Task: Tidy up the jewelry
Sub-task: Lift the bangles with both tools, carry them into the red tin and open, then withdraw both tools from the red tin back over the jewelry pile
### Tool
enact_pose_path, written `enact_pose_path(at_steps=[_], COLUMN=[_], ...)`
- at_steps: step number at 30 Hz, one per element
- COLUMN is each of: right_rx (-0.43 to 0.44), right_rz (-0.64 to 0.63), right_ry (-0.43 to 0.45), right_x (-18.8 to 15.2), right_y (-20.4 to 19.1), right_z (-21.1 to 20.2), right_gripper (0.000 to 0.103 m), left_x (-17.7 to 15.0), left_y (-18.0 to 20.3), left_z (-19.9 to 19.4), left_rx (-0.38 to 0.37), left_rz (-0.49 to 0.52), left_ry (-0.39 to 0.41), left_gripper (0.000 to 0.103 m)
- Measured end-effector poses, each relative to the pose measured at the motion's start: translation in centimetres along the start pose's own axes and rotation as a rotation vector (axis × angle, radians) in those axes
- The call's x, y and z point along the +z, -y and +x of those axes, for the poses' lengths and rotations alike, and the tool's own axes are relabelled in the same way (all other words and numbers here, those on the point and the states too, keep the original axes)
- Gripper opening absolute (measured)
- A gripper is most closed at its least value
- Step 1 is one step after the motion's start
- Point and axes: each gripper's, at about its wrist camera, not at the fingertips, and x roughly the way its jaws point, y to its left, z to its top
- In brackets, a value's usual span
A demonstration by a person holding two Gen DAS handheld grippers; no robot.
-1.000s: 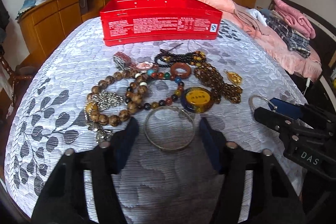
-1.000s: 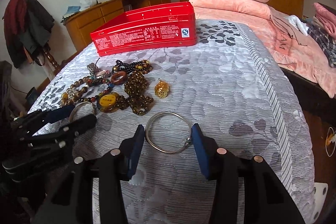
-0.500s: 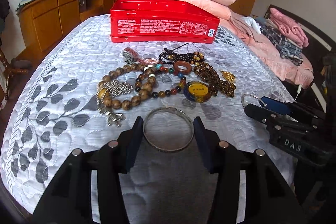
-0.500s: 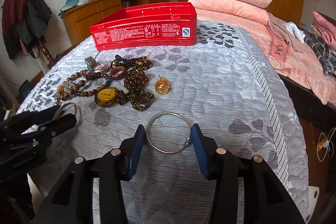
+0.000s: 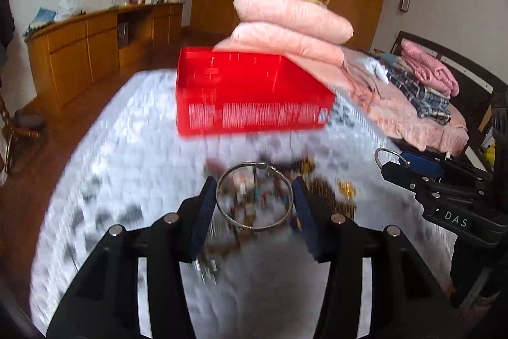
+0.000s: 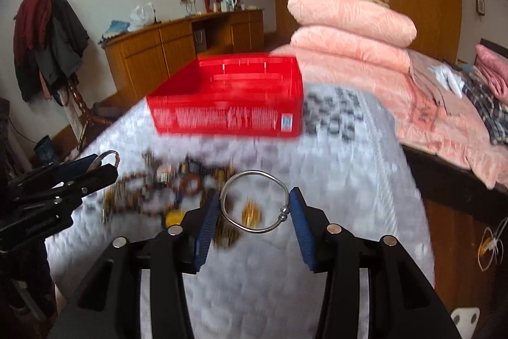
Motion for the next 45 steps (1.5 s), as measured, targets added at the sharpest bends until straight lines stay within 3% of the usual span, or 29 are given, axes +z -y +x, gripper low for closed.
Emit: enact_pose_path(at_steps=[6, 11, 19, 20, 22, 25, 29, 33, 35, 39, 45], right_rx=[0.054, 0.096, 0.105, 0.107, 0.109, 0.107, 0.111, 0.102, 0.088, 0.063, 0.045], right_rz=[0.008, 0.027, 0.055, 0.057, 0.06, 0.062, 0.078, 0.085, 0.071, 0.07, 0.077], right_ry=[0.062, 0.085, 0.014, 0.005, -0.011, 0.004, 0.031, 0.082, 0.118, 0.148, 0.12], right_x=[6.5, 11.2, 13.3, 13.2, 13.1, 12.9, 13.0, 12.7, 11.6, 9.2, 5.5], right_y=[1.2, 1.8, 2.3, 2.4, 2.7, 3.0, 3.4, 3.6, 3.5, 3.0, 2.2], right_z=[2.5, 6.3, 13.6, 14.0, 14.6, 14.4, 13.2, 10.9, 8.8, 6.0, 3.6], right_gripper=[0.045, 0.045, 0.045, 0.046, 0.046, 0.05, 0.052, 0.066, 0.072, 0.09, 0.096], left_x=[7.1, 11.8, 13.0, 12.9, 12.7, 12.8, 13.4, 13.5, 13.3, 11.5, 7.5], left_y=[-0.5, -1.1, -1.6, -1.7, -1.8, -2.0, -2.4, -3.1, -3.4, -4.1, -4.7], left_z=[2.5, 8.0, 14.6, 14.9, 15.3, 15.0, 13.8, 10.5, 8.5, 4.6, 0.4], left_rx=[0.026, 0.014, 0.023, 0.024, 0.027, 0.022, 0.016, 0.05, 0.072, 0.089, 0.135], left_rz=[0.042, 0.038, 0.033, 0.036, 0.042, 0.047, 0.026, 0.027, 0.03, 0.029, 0.034], left_ry=[0.071, 0.032, -0.041, -0.043, -0.036, -0.018, 0.002, 0.072, 0.112, 0.156, 0.163], left_gripper=[0.047, 0.048, 0.049, 0.051, 0.066, 0.076, 0.077, 0.089, 0.09, 0.097, 0.098])
